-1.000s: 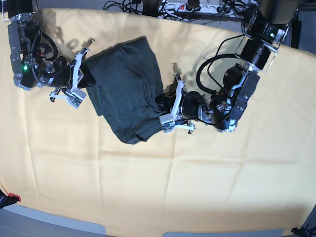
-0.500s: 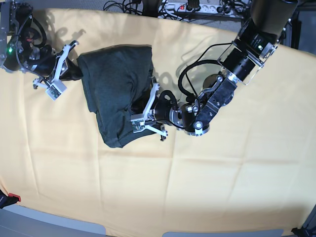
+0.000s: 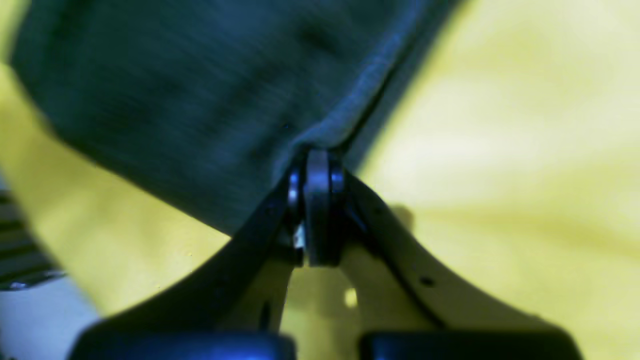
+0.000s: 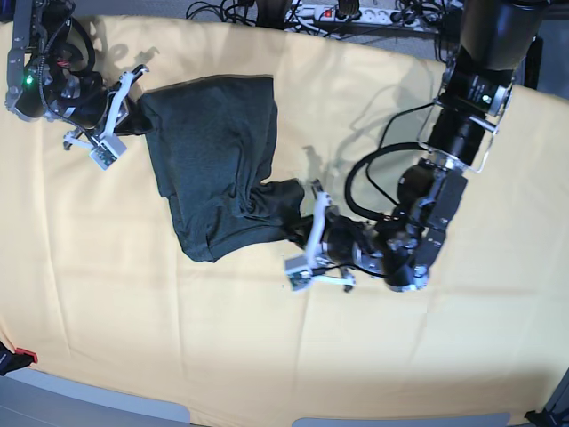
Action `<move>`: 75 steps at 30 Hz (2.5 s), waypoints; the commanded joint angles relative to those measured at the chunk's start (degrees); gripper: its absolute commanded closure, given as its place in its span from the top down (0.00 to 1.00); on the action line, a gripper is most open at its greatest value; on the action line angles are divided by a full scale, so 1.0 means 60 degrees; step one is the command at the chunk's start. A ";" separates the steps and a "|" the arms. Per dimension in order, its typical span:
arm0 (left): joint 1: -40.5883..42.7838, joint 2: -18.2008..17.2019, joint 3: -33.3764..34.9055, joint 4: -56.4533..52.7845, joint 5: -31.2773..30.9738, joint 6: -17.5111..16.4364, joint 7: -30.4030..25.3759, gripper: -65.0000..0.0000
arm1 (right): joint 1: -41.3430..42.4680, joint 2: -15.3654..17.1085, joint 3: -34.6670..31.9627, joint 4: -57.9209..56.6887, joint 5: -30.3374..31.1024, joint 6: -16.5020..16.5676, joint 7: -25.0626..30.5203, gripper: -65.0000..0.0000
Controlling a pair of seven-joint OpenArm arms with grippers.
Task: Fold the T-shirt properly
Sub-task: 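Fold the held shirt end with the left gripper toward the right gripper, then regrasp the folded shirt end with the left gripper and tuck it under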
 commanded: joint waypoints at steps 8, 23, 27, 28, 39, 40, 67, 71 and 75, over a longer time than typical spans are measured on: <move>-0.0255 -0.0423 -0.2033 0.0138 -0.4473 -0.0046 0.1009 0.00 | 0.0040 0.0142 0.1126 0.0168 0.1311 -0.0106 0.0113 0.00; 0.0193 0.0772 -0.0102 0.0131 -0.5490 -0.0046 0.2404 0.00 | 0.0015 0.0066 0.1206 0.0168 0.4357 0.0403 -0.1013 0.00; 0.0357 0.1016 0.0324 0.0131 -0.3548 -0.0046 0.1151 0.00 | 0.0011 0.0066 0.1206 0.0164 0.4517 0.0403 -0.1257 0.00; 0.0404 0.1009 0.0397 0.0131 -0.3209 -0.0046 0.0841 0.00 | 0.0007 0.0066 0.1206 0.0164 0.4517 0.0403 -0.1257 0.00; 0.1384 0.0918 0.0379 0.0131 -0.1861 -0.0046 0.0809 0.00 | -0.0160 -0.0382 0.1198 0.0160 0.2922 0.0403 -0.1249 0.00; 0.1377 0.0900 0.0382 0.0131 -0.1865 -0.0046 0.0878 0.00 | -0.0160 -0.0382 0.1198 0.0160 0.2732 0.0403 -0.1246 0.00; 0.1308 -0.0627 0.0004 0.1738 -0.5286 -0.0046 0.1443 0.00 | -0.0142 -0.0382 0.1198 0.0160 0.3271 0.0403 -0.0350 0.00; 0.1370 -0.0131 0.0004 0.1497 -0.3275 -0.0046 0.0204 0.00 | -0.0142 -0.0441 0.1195 0.0160 0.3373 0.0403 -0.0350 0.00; 0.1373 0.0455 0.0004 0.0758 -0.1803 -0.0046 -0.0823 0.00 | -0.0149 -0.0761 0.1195 0.0160 0.3351 0.0403 -0.0543 0.00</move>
